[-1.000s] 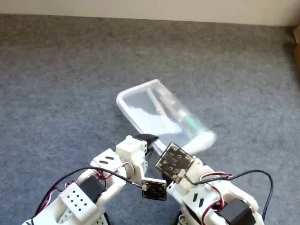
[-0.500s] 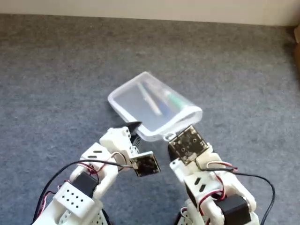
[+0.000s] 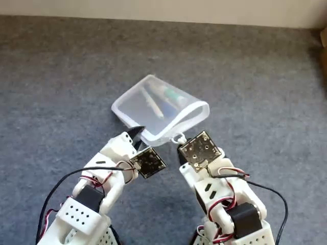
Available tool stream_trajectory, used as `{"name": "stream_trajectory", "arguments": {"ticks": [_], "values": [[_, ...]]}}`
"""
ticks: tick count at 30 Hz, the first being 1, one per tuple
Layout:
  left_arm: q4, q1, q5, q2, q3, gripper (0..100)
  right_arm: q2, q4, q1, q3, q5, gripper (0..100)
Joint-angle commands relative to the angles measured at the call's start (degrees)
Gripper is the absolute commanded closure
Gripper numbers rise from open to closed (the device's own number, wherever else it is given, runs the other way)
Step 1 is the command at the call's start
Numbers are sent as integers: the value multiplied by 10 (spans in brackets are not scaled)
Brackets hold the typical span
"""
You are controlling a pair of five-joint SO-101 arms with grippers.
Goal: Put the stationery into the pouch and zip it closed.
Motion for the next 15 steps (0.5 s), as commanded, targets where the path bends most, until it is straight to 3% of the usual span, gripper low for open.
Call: {"name": "stream_trajectory", "arguments": {"ticks": [1,9,15], "values": [[-1,-32,17,-3,-17,994,-9,-41,15,4,-2,993],[-1,-39,18,-3,-15,994,-9,-54,18,9,-2,993],[1,-40,18,-3,-15,994,-8,-81,73,10,-2,993]]}}
